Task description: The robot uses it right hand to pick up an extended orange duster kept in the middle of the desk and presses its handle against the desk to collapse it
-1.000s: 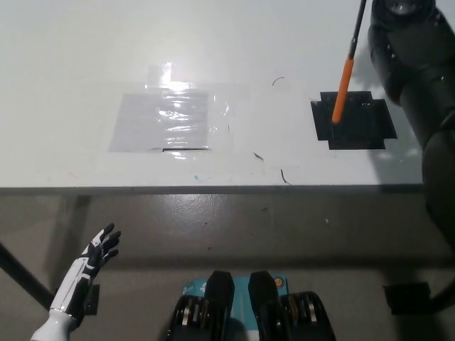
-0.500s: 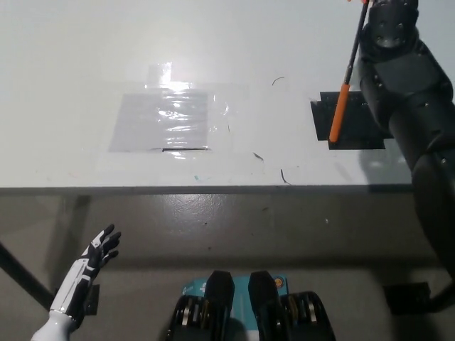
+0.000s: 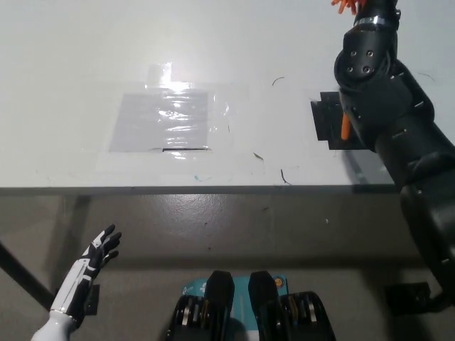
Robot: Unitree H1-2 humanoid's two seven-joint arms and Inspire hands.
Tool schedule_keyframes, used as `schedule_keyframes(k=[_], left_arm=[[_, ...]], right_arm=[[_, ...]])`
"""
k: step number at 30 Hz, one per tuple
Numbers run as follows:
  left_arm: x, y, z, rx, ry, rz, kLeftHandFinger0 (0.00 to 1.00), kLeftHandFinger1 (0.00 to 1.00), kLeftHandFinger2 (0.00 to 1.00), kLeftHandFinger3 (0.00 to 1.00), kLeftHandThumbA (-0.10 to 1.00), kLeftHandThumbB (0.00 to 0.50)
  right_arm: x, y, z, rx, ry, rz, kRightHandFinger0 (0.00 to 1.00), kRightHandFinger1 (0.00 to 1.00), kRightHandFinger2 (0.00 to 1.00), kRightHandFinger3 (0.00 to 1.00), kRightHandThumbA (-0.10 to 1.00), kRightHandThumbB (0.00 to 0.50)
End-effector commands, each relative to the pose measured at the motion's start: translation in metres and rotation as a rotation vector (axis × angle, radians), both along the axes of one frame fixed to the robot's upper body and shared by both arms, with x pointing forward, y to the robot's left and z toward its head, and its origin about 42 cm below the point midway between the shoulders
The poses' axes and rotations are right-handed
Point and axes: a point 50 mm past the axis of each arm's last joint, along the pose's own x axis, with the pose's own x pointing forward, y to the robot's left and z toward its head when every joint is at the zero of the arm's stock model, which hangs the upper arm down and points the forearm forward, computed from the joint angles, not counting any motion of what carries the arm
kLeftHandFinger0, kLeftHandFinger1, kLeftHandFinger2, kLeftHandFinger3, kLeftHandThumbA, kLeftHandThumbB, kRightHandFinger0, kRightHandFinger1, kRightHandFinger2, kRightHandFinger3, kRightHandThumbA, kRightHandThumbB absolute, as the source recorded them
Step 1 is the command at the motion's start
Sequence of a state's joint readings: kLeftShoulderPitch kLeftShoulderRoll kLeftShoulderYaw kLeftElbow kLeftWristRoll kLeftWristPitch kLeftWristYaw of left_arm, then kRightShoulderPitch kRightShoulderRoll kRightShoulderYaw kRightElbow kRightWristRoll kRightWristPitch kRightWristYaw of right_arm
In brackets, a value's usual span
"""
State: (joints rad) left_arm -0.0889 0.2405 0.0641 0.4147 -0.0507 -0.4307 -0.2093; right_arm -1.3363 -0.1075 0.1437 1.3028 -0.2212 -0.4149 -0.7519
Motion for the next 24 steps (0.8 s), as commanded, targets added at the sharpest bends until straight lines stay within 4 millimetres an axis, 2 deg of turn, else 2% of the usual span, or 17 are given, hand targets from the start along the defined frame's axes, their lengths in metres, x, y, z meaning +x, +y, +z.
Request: schedule_keyframes(k=[1, 3, 8, 9, 10, 11, 12, 13, 14, 15, 16, 17, 18, 20, 22, 24], left_arm=[[0.005, 0.006, 0.015, 0.015, -0.076, -0.007, 1.0, 1.0, 1.0, 1.0, 1.0, 0.259], [0.004, 0.008, 0.015, 0.017, -0.075, -0.002, 1.0, 1.0, 1.0, 1.0, 1.0, 0.265], [0.004, 0.008, 0.015, 0.017, -0.075, -0.002, 1.0, 1.0, 1.0, 1.0, 1.0, 0.265], [0.006, 0.009, 0.017, 0.017, -0.082, 0.001, 1.0, 1.0, 1.0, 1.0, 1.0, 0.254], [0.007, 0.01, 0.017, 0.016, -0.085, 0.003, 1.0, 1.0, 1.0, 1.0, 1.0, 0.254], [0.007, 0.01, 0.018, 0.016, -0.086, 0.003, 1.0, 1.0, 1.0, 1.0, 1.0, 0.262], [0.008, 0.01, 0.018, 0.015, -0.087, 0.004, 1.0, 1.0, 1.0, 1.0, 1.0, 0.263], [0.008, 0.01, 0.018, 0.014, -0.088, 0.003, 1.0, 1.0, 1.0, 1.0, 1.0, 0.263], [0.008, 0.01, 0.018, 0.014, -0.088, 0.003, 1.0, 1.0, 1.0, 1.0, 1.0, 0.263], [0.007, 0.011, 0.018, 0.015, -0.088, 0.006, 1.0, 1.0, 1.0, 1.0, 1.0, 0.256], [0.006, 0.011, 0.018, 0.015, -0.088, 0.007, 1.0, 1.0, 1.0, 1.0, 1.0, 0.255], [0.006, 0.012, 0.019, 0.019, -0.089, 0.008, 1.0, 1.0, 1.0, 1.0, 1.0, 0.255], [0.006, 0.013, 0.019, 0.021, -0.09, 0.008, 1.0, 1.0, 1.0, 1.0, 1.0, 0.255], [0.006, 0.013, 0.019, 0.021, -0.09, 0.008, 1.0, 1.0, 1.0, 1.0, 1.0, 0.255], [0.008, 0.013, 0.019, 0.02, -0.09, 0.009, 1.0, 1.0, 1.0, 1.0, 1.0, 0.255], [0.006, 0.012, 0.018, 0.021, -0.085, 0.01, 1.0, 1.0, 1.0, 1.0, 1.0, 0.252]], right_arm=[[-0.026, 0.02, -0.005, 0.017, -0.245, 0.003, 0.0, 0.07, 0.55, 0.59, -0.1, 0.081], [-0.034, 0.021, -0.037, 0.033, -0.22, -0.025, 0.0, 0.01, 0.49, 0.6, -0.1, 0.06], [-0.036, 0.021, -0.038, 0.03, -0.234, -0.027, 0.0, 0.0, 0.48, 0.61, -0.1, 0.057], [-0.045, 0.02, -0.082, 0.074, -0.141, -0.027, 0.0, 0.0, 0.48, 0.62, -0.1, 0.061], [-0.051, 0.02, -0.101, 0.093, -0.102, -0.028, 0.0, 0.0, 0.47, 0.62, -0.1, 0.061], [-0.053, 0.019, -0.112, 0.1, -0.076, -0.042, 0.0, 0.02, 0.49, 0.63, -0.1, 0.074], [-0.059, 0.017, -0.133, 0.115, -0.025, -0.055, 0.0, 0.04, 0.51, 0.62, -0.1, 0.067], [-0.062, 0.016, -0.145, 0.127, 0.009, -0.053, 0.0, 0.04, 0.51, 0.62, -0.1, 0.067], [-0.062, 0.016, -0.145, 0.127, 0.009, -0.053, 0.0, 0.04, 0.51, 0.62, -0.1, 0.068], [-0.066, 0.011, -0.175, 0.159, 0.132, -0.051, 0.0, 0.04, 0.49, 0.61, -0.1, 0.087], [-0.069, 0.009, -0.188, 0.175, 0.184, -0.049, 0.0, 0.05, 0.47, 0.58, -0.1, 0.096], [-0.071, 0.006, -0.202, 0.199, 0.254, -0.041, 0.0, 0.06, 0.49, 0.61, -0.1, 0.097], [-0.072, 0.005, -0.209, 0.211, 0.285, -0.037, 0.0, 0.07, 0.48, 0.59, -0.1, 0.098], [-0.072, 0.005, -0.209, 0.213, 0.288, -0.036, 0.0, 0.07, 0.48, 0.59, -0.1, 0.098], [-0.074, -0.006, -0.236, 0.289, 0.452, -0.005, 0.0, 0.15, 0.55, 0.61, -0.1, 0.112], [-0.074, -0.011, -0.243, 0.3, 0.502, -0.027, 0.0, 0.18, 0.57, 0.62, -0.1, 0.128]])
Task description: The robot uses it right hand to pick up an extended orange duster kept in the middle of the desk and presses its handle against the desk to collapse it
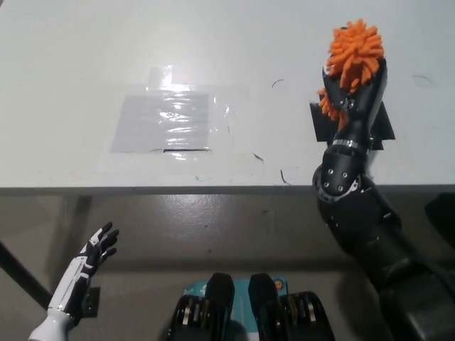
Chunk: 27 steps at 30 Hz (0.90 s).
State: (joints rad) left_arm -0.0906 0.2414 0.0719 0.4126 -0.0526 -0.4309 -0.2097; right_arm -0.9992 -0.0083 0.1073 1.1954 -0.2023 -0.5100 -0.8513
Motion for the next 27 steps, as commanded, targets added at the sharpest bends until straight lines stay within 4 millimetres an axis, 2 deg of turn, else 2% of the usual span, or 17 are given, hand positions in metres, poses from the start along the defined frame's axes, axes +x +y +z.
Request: schedule_keyframes(k=[1, 3, 8, 9, 10, 11, 15, 17, 18, 20, 21, 22, 23, 24, 25, 26, 27], left_arm=[[0.004, 0.01, 0.016, 0.028, -0.078, 0.003, 1.0, 1.0, 1.0, 1.0, 1.0, 0.26], [0.002, 0.012, 0.016, 0.03, -0.079, 0.01, 1.0, 1.0, 1.0, 1.0, 1.0, 0.275], [0.003, 0.012, 0.016, 0.017, -0.078, 0.007, 1.0, 1.0, 1.0, 1.0, 1.0, 0.26], [0.003, 0.012, 0.015, 0.013, -0.077, 0.006, 1.0, 1.0, 0.99, 1.0, 1.0, 0.256], [0.002, 0.011, 0.015, 0.014, -0.077, 0.005, 1.0, 1.0, 0.99, 1.0, 1.0, 0.255], [0.002, 0.012, 0.015, 0.017, -0.076, 0.006, 1.0, 1.0, 0.99, 1.0, 1.0, 0.262], [0.001, 0.013, 0.016, 0.025, -0.078, 0.01, 1.0, 1.0, 1.0, 1.0, 1.0, 0.281], [0.003, 0.015, 0.017, 0.028, -0.081, 0.011, 1.0, 1.0, 0.99, 1.0, 1.0, 0.28], [0.003, 0.015, 0.017, 0.028, -0.081, 0.013, 1.0, 1.0, 0.98, 1.0, 1.0, 0.278], [0.002, 0.016, 0.016, 0.026, -0.077, 0.014, 1.0, 1.0, 0.97, 1.0, 1.0, 0.275], [0.001, 0.016, 0.015, 0.027, -0.073, 0.016, 1.0, 1.0, 0.97, 1.0, 1.0, 0.275], [0.001, 0.016, 0.015, 0.027, -0.073, 0.016, 1.0, 1.0, 0.97, 1.0, 1.0, 0.275], [-0.001, 0.016, 0.013, 0.028, -0.067, 0.016, 1.0, 1.0, 0.97, 1.0, 1.0, 0.28], [-0.001, 0.016, 0.012, 0.028, -0.064, 0.018, 1.0, 1.0, 0.97, 1.0, 1.0, 0.282], [-0.002, 0.016, 0.012, 0.028, -0.063, 0.017, 1.0, 1.0, 0.97, 1.0, 1.0, 0.284], [-0.003, 0.016, 0.012, 0.027, -0.063, 0.021, 1.0, 1.0, 0.96, 1.0, 1.0, 0.297], [-0.003, 0.016, 0.011, 0.034, -0.062, 0.023, 1.0, 1.0, 0.96, 1.0, 1.0, 0.288]], right_arm=[[-0.021, -0.021, -0.086, 0.119, 0.404, 0.002, 0.0, 0.17, 0.58, 0.64, -0.1, 0.129], [-0.021, -0.029, -0.093, 0.143, 0.461, 0.006, 0.0, 0.18, 0.58, 0.64, -0.1, 0.133], [-0.024, -0.044, -0.104, 0.112, 0.557, -0.02, 0.01, 0.22, 0.61, 0.63, -0.1, 0.124], [-0.026, -0.047, -0.108, 0.114, 0.581, -0.031, 0.01, 0.24, 0.62, 0.6, -0.1, 0.142], [-0.027, -0.049, -0.11, 0.117, 0.602, -0.028, 0.0, 0.22, 0.6, 0.58, -0.1, 0.125], [-0.027, -0.049, -0.111, 0.106, 0.607, -0.027, 0.0, 0.23, 0.6, 0.58, -0.1, 0.135], [-0.02, -0.044, -0.096, 0.08, 0.527, -0.012, 0.0, 0.27, 0.65, 0.59, -0.1, 0.118], [-0.002, -0.034, -0.056, -0.011, 0.35, 0.001, 0.0, 0.18, 0.55, 0.52, -0.1, 0.122], [0.007, -0.033, -0.034, -0.048, 0.274, 0.008, 0.0, 0.18, 0.53, 0.53, -0.1, 0.14], [0.014, -0.031, -0.012, -0.079, 0.188, 0.006, 0.0, 0.13, 0.47, 0.46, -0.1, 0.158], [0.023, -0.029, 0.02, -0.157, 0.086, 0.008, 0.0, 0.12, 0.54, 0.56, -0.1, 0.126], [0.026, -0.029, 0.03, -0.17, 0.059, 0.007, 0.0, 0.13, 0.57, 0.6, -0.1, 0.124], [0.032, -0.029, 0.058, -0.234, -0.023, 0.011, 0.0, 0.13, 0.59, 0.64, -0.1, 0.1], [0.034, -0.029, 0.069, -0.257, -0.053, 0.014, 0.15, 0.38, 0.85, 0.86, -0.08, 0.033], [0.036, -0.029, 0.077, -0.273, -0.074, 0.016, 0.04, 0.3, 0.74, 0.75, -0.1, 0.081], [0.041, -0.028, 0.1, -0.313, -0.126, 0.021, 0.0, 0.21, 0.64, 0.65, -0.1, 0.108], [0.044, -0.026, 0.12, -0.337, -0.167, 0.03, 0.0, 0.2, 0.62, 0.66, -0.1, 0.14]])
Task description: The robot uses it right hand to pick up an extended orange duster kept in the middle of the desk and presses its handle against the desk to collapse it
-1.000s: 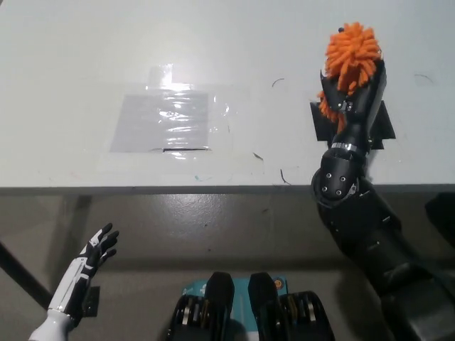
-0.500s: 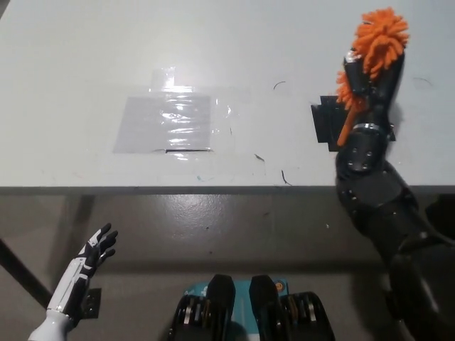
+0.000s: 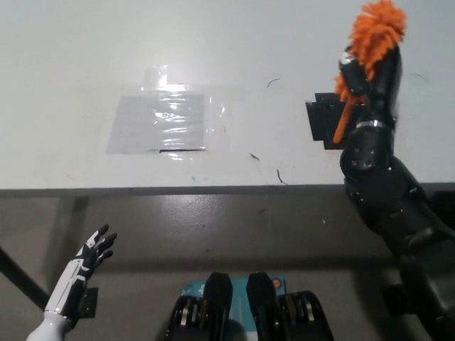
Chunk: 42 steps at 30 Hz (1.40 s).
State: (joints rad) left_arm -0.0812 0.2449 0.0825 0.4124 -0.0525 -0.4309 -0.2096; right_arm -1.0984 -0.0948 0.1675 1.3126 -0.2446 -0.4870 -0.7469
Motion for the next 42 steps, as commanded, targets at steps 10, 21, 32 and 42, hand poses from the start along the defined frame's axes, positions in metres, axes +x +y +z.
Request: schedule_keyframes(k=[10, 21, 32, 42], left_arm=[[0.0, 0.01, 0.012, 0.029, -0.063, -0.009, 1.0, 1.0, 0.96, 1.0, 1.0, 0.289], [-0.003, 0.012, 0.011, 0.023, -0.061, 0.0, 1.0, 0.97, 0.94, 1.0, 1.0, 0.306], [0.0, 0.011, 0.016, 0.023, -0.077, -0.006, 0.98, 0.94, 0.92, 1.0, 1.0, 0.294], [0.001, 0.013, 0.017, 0.019, -0.078, -0.008, 0.98, 0.94, 0.92, 1.0, 1.0, 0.301]], right_arm=[[0.032, 0.015, 0.163, -0.416, -0.295, 0.054, 0.0, 0.29, 0.74, 0.81, -0.1, 0.12], [0.052, 0.014, 0.146, -1.182, 0.27, 0.044, 0.21, 0.43, 0.74, 0.68, 0.08, 0.269], [0.047, 0.007, 0.079, -1.207, 0.811, 0.208, 1.0, 1.0, 1.0, 1.0, 0.69, 0.5], [0.049, -0.001, 0.102, -1.087, 0.993, 0.301, 1.0, 1.0, 1.0, 1.0, 0.69, 0.5]])
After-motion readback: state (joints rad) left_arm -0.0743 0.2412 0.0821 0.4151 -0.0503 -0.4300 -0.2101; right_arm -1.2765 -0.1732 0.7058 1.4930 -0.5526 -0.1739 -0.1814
